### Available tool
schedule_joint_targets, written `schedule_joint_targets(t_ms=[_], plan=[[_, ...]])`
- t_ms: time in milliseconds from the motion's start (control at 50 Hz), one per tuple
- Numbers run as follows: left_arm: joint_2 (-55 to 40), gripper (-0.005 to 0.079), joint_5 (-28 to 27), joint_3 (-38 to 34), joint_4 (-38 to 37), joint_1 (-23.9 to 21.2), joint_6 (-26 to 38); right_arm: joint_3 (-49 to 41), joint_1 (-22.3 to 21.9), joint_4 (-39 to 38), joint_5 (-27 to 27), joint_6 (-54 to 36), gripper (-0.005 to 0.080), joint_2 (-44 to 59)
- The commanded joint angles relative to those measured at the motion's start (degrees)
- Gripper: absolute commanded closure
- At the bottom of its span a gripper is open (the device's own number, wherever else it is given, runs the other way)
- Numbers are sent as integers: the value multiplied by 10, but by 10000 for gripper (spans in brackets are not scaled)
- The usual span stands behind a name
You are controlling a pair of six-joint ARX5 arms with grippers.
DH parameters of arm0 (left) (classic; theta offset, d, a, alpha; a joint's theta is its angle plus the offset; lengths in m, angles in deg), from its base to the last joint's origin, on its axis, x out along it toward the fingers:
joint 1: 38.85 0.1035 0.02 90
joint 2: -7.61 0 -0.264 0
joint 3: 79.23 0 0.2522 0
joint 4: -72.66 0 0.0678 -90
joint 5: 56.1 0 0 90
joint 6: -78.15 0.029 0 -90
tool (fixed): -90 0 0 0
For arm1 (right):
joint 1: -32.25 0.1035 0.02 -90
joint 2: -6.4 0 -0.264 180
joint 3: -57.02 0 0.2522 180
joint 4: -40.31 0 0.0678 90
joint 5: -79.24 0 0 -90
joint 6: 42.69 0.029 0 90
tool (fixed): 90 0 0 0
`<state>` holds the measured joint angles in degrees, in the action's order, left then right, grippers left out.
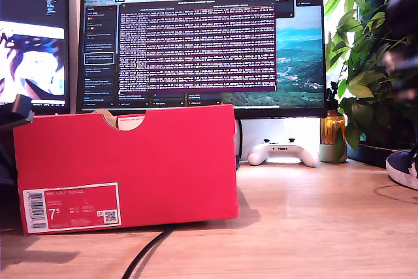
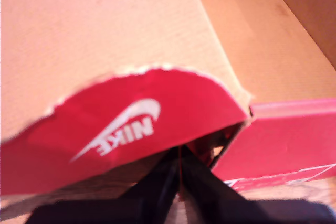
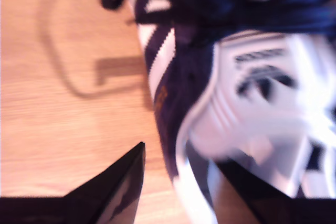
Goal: Pack the blue shoes by picking the first shoe and placing it inside the red shoebox, left side, then picking and rotating the second shoe and placing it in the shoebox
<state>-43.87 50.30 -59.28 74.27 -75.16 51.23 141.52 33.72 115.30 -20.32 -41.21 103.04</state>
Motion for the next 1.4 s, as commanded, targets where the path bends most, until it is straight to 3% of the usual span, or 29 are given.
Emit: schedule_joint_targets(t_ms=[0, 180, 220, 320, 560, 820, 1000, 1180, 1380], plan=[[0, 763, 0, -6, 3, 0, 4, -9, -7, -1, -1, -3, 423, 14], [0, 763, 0, -6, 3, 1, 4, -9, -13, 1, 1, -3, 465, 37], [0, 763, 1, -6, 3, 0, 4, -9, -13, 0, 2, -3, 528, 37], [0, 763, 2, -6, 3, 1, 4, -9, -11, -9, 3, -5, 778, 37], [0, 763, 2, -6, 0, 1, 4, -9, 15, -7, 57, -3, 765, 31], [0, 763, 2, -6, -8, 0, 4, 19, 87, 0, 123, 19, 765, -14], [0, 763, 2, -6, -9, 1, 4, 108, 151, 4, 184, 62, 765, -38], [0, 763, 5, -6, -13, 0, 4, 192, 189, -10, 231, 105, 765, -38], [0, 763, 5, -6, -21, 1, 4, 226, 223, -58, 288, 154, 765, -38]])
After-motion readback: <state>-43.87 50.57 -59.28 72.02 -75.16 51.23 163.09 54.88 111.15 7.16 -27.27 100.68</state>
